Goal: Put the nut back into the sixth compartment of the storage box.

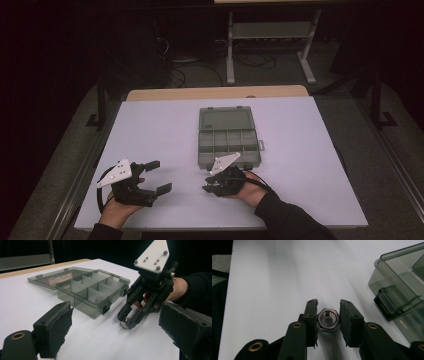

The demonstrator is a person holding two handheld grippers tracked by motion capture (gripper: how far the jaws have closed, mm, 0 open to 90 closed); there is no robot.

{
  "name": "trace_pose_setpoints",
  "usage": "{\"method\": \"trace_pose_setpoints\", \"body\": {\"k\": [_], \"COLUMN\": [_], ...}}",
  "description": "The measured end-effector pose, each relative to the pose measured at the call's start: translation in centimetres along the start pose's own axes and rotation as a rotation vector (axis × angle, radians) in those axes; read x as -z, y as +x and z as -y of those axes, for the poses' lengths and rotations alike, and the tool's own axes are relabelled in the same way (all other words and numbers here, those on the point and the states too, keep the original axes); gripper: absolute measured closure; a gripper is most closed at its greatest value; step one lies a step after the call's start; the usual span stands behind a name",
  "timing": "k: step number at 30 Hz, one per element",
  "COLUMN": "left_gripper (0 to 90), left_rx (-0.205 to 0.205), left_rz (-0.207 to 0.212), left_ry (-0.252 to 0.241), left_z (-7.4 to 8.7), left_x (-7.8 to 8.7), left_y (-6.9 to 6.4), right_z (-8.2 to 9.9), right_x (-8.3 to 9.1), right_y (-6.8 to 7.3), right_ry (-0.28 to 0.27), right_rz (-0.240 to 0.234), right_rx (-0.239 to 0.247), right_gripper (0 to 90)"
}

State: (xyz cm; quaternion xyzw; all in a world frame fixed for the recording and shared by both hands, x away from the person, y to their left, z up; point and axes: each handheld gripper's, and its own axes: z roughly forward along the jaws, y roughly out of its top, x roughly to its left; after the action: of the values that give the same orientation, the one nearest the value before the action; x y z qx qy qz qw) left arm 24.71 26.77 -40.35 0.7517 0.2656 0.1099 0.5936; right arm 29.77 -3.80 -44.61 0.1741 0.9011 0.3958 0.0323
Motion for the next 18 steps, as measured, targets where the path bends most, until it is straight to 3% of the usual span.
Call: {"method": "trace_pose_setpoints", "body": {"k": [1,2,4,7,11,18], "left_gripper": [10.6,10.6,10.6,10.6,10.5,10.6], "left_rx": [0.002,0.003,0.005,0.005,0.002,-0.001], "left_rz": [0.000,0.000,0.000,0.000,0.000,0.001], "left_ry": [-0.002,-0.002,-0.003,-0.002,-0.002,0.000], "left_z": [0.0,0.0,0.0,0.0,0.0,0.0], "left_x": [0.0,0.0,0.0,0.0,0.0,0.0], "left_y": [0.0,0.0,0.0,0.0,0.0,0.0], "right_z": [0.0,-0.1,-0.1,-0.2,-0.6,-1.0], "right_x": [0.1,0.2,0.5,0.9,1.6,2.9], "right_y": [-0.2,0.0,-0.2,-0.2,-0.4,-0.8], "right_ry": [-0.003,-0.007,-0.017,-0.029,-0.041,-0.091], "right_rz": [-0.001,-0.006,-0.004,-0.011,-0.001,0.009], "right_rx": [0.015,-0.015,0.001,-0.036,-0.018,-0.055], "right_gripper": [67.5,67.6,67.5,67.6,67.6,67.6]}}
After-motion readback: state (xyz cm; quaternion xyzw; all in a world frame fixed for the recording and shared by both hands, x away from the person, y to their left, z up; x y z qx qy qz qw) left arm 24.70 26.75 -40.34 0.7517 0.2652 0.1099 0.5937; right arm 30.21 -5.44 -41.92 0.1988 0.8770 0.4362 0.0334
